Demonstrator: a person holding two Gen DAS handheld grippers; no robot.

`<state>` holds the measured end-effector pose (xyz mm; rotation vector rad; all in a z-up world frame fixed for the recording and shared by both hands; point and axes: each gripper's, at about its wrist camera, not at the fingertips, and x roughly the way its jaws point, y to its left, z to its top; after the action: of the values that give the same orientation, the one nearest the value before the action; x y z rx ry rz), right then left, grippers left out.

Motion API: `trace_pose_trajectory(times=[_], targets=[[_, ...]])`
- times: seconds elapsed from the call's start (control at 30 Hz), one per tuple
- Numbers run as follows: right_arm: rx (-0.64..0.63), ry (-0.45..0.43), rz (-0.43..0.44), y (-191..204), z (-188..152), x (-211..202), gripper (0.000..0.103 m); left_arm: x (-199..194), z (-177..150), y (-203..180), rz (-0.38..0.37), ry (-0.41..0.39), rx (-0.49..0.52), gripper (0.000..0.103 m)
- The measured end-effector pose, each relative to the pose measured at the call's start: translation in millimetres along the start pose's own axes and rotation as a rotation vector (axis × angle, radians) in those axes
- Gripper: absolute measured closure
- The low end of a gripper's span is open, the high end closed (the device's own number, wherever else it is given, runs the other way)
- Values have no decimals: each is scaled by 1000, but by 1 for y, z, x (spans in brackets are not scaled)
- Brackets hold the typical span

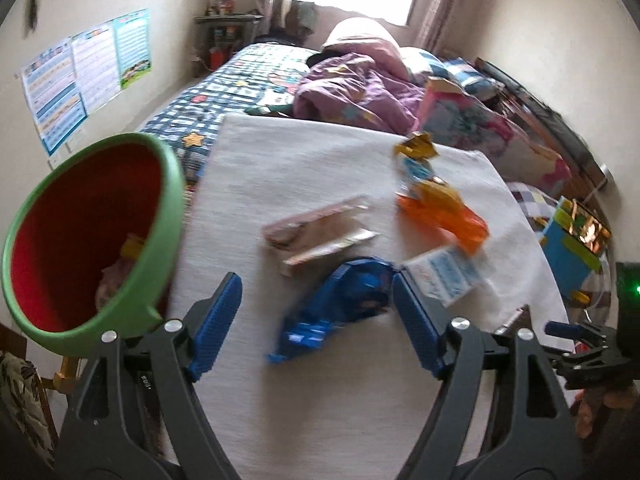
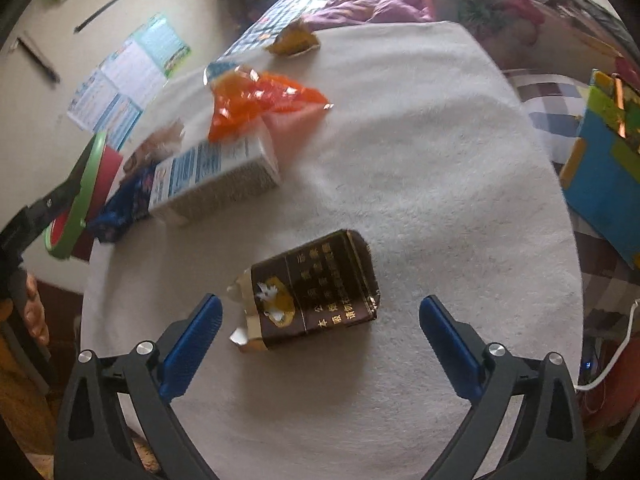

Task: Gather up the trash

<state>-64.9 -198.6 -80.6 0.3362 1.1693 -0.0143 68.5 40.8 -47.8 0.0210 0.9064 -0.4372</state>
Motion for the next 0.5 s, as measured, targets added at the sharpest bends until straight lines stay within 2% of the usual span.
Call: trace_pose_trajectory(times=[0.1, 0.23, 0.27, 0.37, 0.5], targets=[[-63, 23, 16, 5, 0, 8, 8, 6, -5, -21, -6, 20, 51, 27], [-85, 27, 27, 3, 5, 19, 8, 16, -7, -49, -11, 42, 128, 26], [-89, 30, 45, 1, 5, 20, 9, 19, -7, -54, -7, 47, 148, 26], [-152, 7, 20, 1, 1, 16, 28, 27, -5, -71, -6, 65, 223, 25], [-141, -19, 47, -17, -2, 2, 29, 43, -3, -93, -5, 114, 352, 25]])
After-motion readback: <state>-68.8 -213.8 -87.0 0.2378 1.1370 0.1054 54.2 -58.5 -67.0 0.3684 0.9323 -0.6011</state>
